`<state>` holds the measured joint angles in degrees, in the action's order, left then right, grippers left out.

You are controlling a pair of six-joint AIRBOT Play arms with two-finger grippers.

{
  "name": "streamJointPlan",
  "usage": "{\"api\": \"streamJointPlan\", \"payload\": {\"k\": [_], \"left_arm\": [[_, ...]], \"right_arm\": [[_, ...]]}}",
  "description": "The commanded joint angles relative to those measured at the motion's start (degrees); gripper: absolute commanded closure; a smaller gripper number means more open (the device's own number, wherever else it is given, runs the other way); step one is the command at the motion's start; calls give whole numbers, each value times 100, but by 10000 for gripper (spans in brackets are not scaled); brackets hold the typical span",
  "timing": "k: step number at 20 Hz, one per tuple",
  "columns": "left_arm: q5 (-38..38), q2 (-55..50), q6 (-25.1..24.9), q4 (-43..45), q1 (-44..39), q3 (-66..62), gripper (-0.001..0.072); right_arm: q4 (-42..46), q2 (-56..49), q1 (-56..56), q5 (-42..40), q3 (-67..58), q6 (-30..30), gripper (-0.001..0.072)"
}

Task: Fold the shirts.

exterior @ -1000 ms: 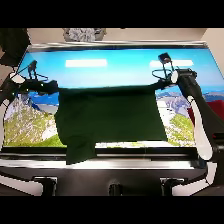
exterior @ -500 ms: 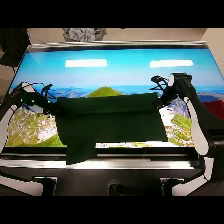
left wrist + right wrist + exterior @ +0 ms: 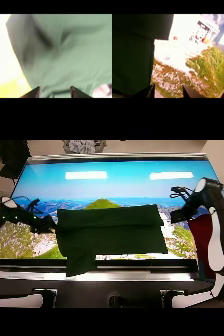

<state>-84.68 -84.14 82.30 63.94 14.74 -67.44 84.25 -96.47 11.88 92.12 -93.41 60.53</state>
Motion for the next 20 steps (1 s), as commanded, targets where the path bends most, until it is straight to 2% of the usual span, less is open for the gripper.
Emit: {"api": "streamJointPlan", "payload": {"k": [1,5,7,9,14,15,16,18,20], "left_arm": [[426,951,-452,-448,66,1934,245],[1093,1589,-664,-942,9,3403,246],[1290,1598,-737,-1025,-57,3591,247],[1585,1587,-732,-1108,-153,3665,306],[2208,1561,-409,-1106,-645,3668,332],[2345,1561,-341,-1106,-669,3668,362],[2406,1561,-326,-1106,-667,3668,562],[2406,1563,-350,-1104,-667,3668,678],[2378,1563,-393,-1102,-667,3668,676]], "right_arm": [[-313,59,393,616,101,-146,250],[-459,59,393,520,238,-173,238],[-459,59,393,487,407,-225,238],[-459,61,393,481,614,-236,237],[-452,426,393,9,1561,-348,234],[-455,531,393,-83,1779,-382,231],[-457,634,393,-170,2006,-382,228],[-538,772,393,-271,2409,-442,198],[-820,809,393,-293,2802,-619,118]]}}
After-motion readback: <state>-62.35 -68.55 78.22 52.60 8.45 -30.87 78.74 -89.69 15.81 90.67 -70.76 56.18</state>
